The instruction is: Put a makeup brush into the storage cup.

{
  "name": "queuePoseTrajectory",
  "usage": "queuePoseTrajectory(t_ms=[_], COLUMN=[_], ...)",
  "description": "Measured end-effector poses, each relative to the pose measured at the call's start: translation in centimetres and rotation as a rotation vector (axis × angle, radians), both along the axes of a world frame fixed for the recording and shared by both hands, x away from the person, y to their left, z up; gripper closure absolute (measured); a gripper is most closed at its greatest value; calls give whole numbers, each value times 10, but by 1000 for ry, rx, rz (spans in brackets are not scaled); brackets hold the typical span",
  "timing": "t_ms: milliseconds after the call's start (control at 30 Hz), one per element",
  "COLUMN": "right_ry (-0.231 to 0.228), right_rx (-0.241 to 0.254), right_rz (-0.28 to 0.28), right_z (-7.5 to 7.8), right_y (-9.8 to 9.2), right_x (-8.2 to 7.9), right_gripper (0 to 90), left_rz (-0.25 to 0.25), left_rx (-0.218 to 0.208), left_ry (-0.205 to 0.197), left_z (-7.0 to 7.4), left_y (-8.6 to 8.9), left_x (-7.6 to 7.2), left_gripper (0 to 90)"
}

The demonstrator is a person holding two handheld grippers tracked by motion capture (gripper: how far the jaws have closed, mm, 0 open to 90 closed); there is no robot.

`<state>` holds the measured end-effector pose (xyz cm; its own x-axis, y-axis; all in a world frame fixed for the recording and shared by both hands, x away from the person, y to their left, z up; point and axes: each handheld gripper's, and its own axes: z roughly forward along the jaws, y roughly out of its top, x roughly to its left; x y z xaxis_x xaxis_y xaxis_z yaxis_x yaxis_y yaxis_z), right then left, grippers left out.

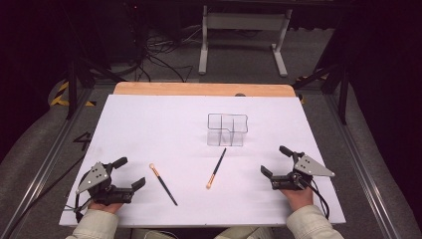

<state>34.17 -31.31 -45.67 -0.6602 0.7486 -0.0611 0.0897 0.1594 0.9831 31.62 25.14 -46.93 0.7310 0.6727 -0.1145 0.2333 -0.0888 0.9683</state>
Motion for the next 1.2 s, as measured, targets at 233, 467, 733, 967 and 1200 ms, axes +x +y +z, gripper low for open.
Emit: queuePoseTrajectory(t_ms=[233, 467, 733, 967, 1200], right_ry=[0, 3, 3, 4, 2], right_rx=[0, 1, 1, 0, -7], right_rz=[0, -2, -3, -1, 3], right_z=[0, 0, 0, 0, 5], right_y=[0, 0, 0, 0, 2], right_x=[0, 0, 0, 0, -1], right_gripper=[7, 7, 7, 7, 7], left_rz=[5, 9, 19, 19, 17], left_rx=[-5, -3, -8, -7, -6], left_ry=[2, -3, 5, 7, 11], left_z=[0, 1, 2, 4, 5], left_y=[0, 0, 0, 0, 0], left_x=[0, 0, 0, 0, 0], left_gripper=[0, 0, 1, 2, 2])
